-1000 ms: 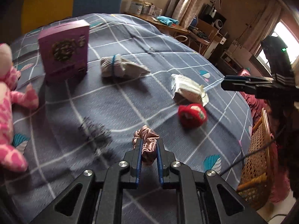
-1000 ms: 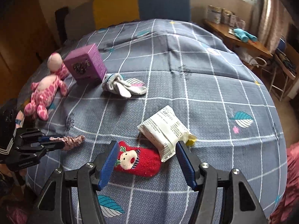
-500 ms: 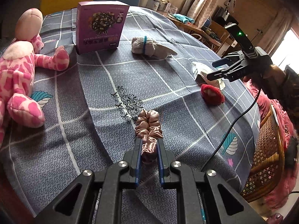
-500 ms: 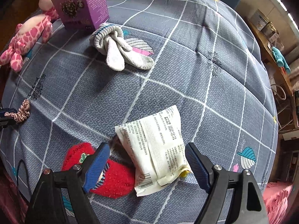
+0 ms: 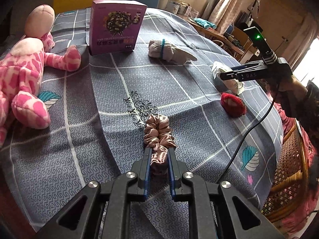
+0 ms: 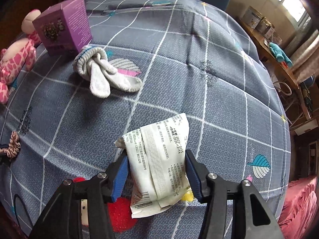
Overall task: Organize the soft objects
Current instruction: 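Carry the scrunchie into the gold tray and open the left gripper while the right holds the packet, then carry the white paper packet into the gold tray and open the right gripper, then move both open grippers back toward the gloves and red sock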
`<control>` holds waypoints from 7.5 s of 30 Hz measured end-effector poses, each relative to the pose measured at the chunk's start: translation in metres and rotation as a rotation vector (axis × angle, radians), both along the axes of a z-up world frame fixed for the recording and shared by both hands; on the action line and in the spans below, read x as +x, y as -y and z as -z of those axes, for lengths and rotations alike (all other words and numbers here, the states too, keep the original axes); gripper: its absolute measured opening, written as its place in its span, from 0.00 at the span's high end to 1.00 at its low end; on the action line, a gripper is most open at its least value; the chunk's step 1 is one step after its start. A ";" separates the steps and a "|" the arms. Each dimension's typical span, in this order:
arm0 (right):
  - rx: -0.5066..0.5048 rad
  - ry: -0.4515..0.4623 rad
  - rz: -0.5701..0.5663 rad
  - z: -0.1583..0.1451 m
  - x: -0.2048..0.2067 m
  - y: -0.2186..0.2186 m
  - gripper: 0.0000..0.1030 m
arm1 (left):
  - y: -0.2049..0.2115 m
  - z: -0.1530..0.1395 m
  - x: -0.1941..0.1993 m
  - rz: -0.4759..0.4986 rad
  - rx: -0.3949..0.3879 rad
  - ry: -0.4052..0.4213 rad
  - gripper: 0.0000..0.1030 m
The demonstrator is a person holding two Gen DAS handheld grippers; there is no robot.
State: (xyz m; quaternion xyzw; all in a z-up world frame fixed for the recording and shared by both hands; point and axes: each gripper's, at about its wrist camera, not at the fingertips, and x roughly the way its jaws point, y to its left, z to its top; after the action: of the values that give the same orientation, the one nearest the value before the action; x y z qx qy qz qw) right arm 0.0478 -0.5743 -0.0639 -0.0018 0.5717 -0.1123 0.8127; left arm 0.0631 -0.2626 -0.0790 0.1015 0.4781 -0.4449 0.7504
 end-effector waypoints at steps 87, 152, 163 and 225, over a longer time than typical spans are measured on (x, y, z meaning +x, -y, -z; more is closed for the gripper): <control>0.103 0.077 -0.045 0.028 0.006 -0.187 0.41 | -0.342 -0.031 0.018 -0.896 0.046 0.118 0.47; 0.247 0.220 -0.569 -0.006 0.054 -0.528 0.38 | -0.394 -0.078 -0.008 -1.066 0.006 0.292 0.11; 0.291 0.321 -0.546 -0.037 0.032 -0.514 0.34 | -0.389 -0.082 -0.011 -1.051 0.000 0.308 0.11; 0.186 0.337 0.446 -0.044 -0.097 -0.078 0.34 | -0.133 -0.107 -0.022 -0.403 0.083 0.436 0.10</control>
State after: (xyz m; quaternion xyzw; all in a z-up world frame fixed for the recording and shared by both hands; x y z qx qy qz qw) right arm -0.0492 -0.4965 -0.0197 0.2170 0.4229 -0.2343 0.8481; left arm 0.0411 -0.1294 0.0283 0.1282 0.3341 -0.2351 0.9037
